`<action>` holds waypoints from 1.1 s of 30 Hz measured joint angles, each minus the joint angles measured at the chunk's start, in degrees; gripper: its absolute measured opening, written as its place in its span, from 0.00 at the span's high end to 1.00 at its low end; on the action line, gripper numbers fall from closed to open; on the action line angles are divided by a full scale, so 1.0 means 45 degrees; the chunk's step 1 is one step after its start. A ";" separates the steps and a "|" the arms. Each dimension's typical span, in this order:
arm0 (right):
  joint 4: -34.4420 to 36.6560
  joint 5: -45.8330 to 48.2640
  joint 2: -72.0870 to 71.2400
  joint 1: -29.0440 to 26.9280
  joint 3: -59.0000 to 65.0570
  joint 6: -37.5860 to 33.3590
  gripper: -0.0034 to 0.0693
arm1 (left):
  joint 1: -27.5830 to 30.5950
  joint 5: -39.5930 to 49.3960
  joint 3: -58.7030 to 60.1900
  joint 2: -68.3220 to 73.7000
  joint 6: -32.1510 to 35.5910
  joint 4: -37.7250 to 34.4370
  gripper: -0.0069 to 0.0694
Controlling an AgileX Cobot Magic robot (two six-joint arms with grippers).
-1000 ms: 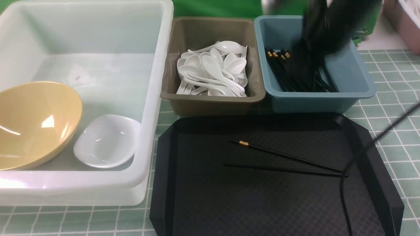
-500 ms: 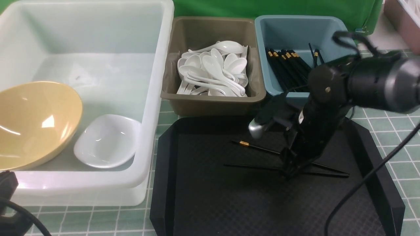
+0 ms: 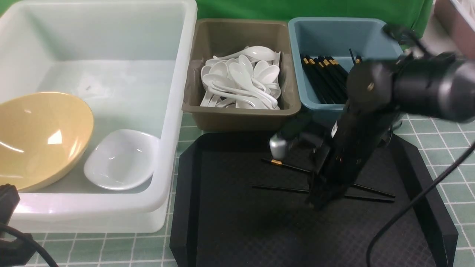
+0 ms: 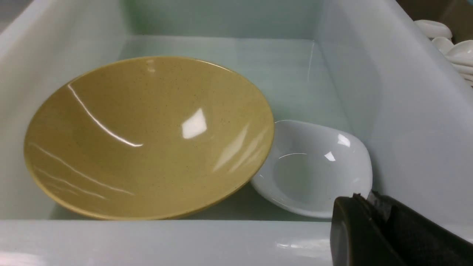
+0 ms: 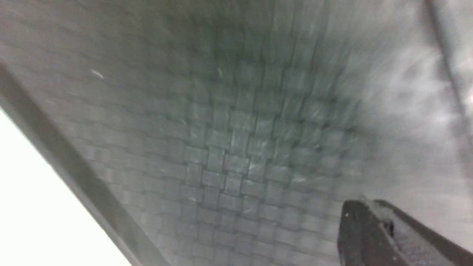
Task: On blue table put chopsticks spoon bowls plates into blue grey white boxes.
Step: 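Grasp the chopsticks with the right gripper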
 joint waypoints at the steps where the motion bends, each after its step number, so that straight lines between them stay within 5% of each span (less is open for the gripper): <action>1: -0.0027 -0.0085 -0.0443 -0.0012 -0.0199 -0.0075 0.90 | 0.0000 -0.0012 0.0031 0.0000 0.0000 0.0000 0.91; 8: -0.0738 -0.0826 -0.0845 -0.0585 -0.0826 -0.0088 0.85 | 0.0000 -0.0293 0.0162 0.0000 0.0000 0.0101 0.91; 14: -0.1122 -0.0839 0.1070 -0.0679 -0.0666 -0.0196 0.56 | 0.0000 -0.0860 0.0422 0.0000 0.0000 0.0382 0.91; 18: -0.1405 -0.0863 0.1947 -0.0684 -0.0678 -0.0389 0.49 | 0.0000 -0.1221 0.0581 0.0000 0.0000 0.0392 0.91; 23: -0.1438 -0.0528 0.2144 -0.0684 -0.0836 -0.0403 0.58 | 0.0000 -0.1552 0.0668 0.0000 0.0040 0.0420 0.91; 27: -0.1360 0.0289 0.2175 -0.0422 -0.0845 -0.0366 0.85 | 0.0000 -0.1685 0.0668 0.0000 0.0088 0.0430 0.91; 33: -0.1264 0.0870 0.1697 0.0389 -0.0764 -0.0363 0.87 | 0.0000 -0.1690 0.0668 0.0000 0.0151 0.0462 0.91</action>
